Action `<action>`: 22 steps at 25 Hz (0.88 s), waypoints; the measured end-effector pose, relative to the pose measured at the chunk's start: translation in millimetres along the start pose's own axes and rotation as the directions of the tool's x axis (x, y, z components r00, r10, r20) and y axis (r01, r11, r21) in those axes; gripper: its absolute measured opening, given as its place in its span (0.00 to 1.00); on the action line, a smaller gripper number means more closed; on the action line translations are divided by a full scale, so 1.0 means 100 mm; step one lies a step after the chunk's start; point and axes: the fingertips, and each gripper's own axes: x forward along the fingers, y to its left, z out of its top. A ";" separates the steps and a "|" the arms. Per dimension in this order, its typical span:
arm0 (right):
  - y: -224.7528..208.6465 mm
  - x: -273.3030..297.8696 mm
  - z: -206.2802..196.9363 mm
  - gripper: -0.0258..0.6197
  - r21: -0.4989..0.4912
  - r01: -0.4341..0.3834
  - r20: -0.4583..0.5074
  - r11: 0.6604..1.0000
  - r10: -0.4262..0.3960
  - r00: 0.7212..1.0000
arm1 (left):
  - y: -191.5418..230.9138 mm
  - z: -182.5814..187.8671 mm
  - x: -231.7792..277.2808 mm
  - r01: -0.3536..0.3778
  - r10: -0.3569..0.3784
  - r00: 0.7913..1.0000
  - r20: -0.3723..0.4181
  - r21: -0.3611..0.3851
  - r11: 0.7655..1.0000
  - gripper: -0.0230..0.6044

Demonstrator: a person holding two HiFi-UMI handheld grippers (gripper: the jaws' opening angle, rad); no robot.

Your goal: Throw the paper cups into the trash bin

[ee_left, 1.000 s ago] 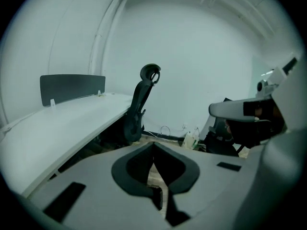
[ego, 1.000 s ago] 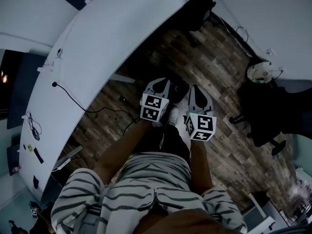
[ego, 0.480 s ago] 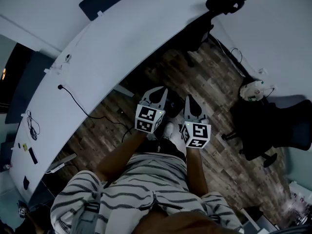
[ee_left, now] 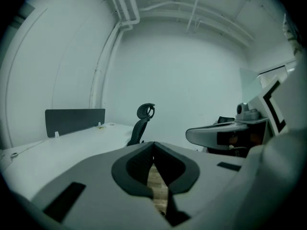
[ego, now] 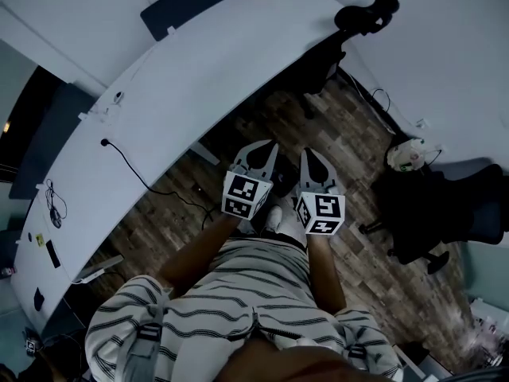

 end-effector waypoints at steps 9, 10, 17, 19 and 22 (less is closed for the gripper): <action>0.12 -0.08 0.17 0.05 -0.017 -0.006 0.036 1.000 0.006 0.999 | -0.05 0.18 -0.19 0.009 -0.009 0.998 0.058 0.005 1.000 0.08; 0.13 -0.09 0.19 0.05 -0.018 -0.005 0.043 1.000 0.005 0.999 | -0.05 0.19 -0.21 0.013 -0.013 0.998 0.062 0.005 1.000 0.08; 0.19 -0.11 0.35 0.05 -0.029 -0.015 0.099 0.999 0.018 0.995 | -0.04 0.35 -0.24 0.018 -0.020 0.994 0.111 0.019 1.000 0.08; 0.18 -0.16 0.37 0.05 -0.034 -0.005 0.117 0.999 0.009 0.993 | -0.08 0.37 -0.25 0.026 -0.029 0.992 0.122 0.025 0.999 0.08; 0.17 -0.16 0.37 0.05 -0.038 -0.002 0.132 0.999 0.007 0.991 | -0.10 0.38 -0.25 0.036 -0.039 0.991 0.128 0.028 0.999 0.08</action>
